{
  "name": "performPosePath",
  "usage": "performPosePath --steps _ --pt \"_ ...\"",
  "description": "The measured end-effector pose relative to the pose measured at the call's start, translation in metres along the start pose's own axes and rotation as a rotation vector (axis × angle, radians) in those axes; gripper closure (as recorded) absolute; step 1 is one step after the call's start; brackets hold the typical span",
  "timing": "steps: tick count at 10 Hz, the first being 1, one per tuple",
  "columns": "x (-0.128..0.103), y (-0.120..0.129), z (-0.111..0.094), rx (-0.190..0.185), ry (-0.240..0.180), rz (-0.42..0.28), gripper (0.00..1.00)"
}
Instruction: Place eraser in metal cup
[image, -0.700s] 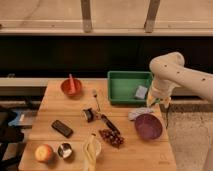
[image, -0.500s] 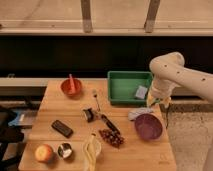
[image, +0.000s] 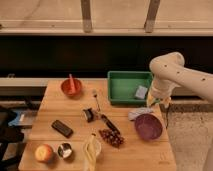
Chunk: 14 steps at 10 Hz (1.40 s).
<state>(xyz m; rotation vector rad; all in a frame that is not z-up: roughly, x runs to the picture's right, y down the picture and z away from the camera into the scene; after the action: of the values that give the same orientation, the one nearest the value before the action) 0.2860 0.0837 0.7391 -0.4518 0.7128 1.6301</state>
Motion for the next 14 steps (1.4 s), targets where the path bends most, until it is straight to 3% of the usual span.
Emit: performPosePath --steps 11,13,14 --pt "0.0028 0.0009 0.0004 0.003 -0.005 -0.016 0.4" --pt "0.0044 0.0013 -0.0015 -0.026 -0.015 -0.034 0.4" --pt "0.0053 0.0022 -0.0064 -0.069 -0.02 -0.049 0.4"
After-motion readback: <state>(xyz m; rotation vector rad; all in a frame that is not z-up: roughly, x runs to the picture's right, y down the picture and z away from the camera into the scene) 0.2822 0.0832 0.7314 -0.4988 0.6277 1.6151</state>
